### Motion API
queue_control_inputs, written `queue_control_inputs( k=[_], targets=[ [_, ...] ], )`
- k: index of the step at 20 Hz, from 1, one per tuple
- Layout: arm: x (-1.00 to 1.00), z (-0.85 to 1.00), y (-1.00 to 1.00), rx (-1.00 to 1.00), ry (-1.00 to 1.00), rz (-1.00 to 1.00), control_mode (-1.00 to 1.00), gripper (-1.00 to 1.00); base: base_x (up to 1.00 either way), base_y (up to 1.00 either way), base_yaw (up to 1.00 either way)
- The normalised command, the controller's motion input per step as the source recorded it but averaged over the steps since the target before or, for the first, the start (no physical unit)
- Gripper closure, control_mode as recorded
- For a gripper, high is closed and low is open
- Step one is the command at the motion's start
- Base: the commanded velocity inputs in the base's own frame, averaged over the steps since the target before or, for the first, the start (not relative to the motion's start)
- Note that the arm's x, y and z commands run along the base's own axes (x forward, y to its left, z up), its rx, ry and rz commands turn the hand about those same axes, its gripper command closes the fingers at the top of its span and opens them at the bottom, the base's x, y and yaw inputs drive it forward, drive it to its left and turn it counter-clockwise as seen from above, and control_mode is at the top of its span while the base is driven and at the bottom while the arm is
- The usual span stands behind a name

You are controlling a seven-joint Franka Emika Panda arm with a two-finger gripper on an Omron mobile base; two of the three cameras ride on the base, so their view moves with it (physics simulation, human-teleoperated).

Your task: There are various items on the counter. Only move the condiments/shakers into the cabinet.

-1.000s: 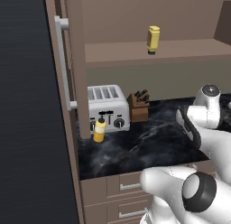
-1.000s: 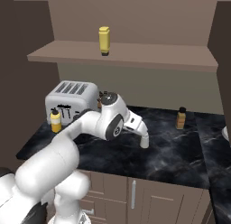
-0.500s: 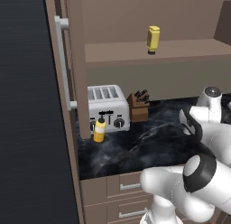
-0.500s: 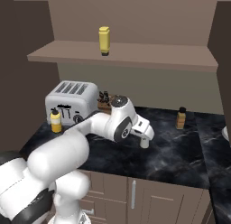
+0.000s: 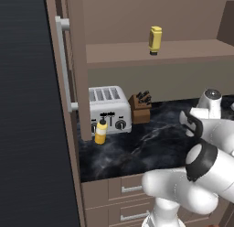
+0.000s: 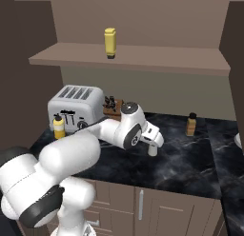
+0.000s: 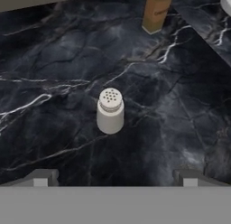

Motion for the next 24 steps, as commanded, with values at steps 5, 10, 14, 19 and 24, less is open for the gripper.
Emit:
queue_control_inputs(
  k=[5,10,14,19,24],
  targets=[
    [0.10,-0.18,-0.15,0.00,0.00,0.00,-1.00,-1.00,0.00,0.00,0.00],
    [0.06,-0.11,-0.16,0.00,0.00,0.00,-1.00,-1.00,0.00,0.00,0.00],
    [0.18,-0.10,-0.03,0.02,0.00,0.00,-1.00,-1.00,0.00,0.00,0.00],
    [0.19,-0.10,-0.02,0.04,-0.01,0.00,-1.00,-1.00,0.00,0.00,0.00],
    [0.15,-0.11,-0.09,0.01,-0.01,0.00,-1.00,-1.00,0.00,0.00,0.00]
  ],
)
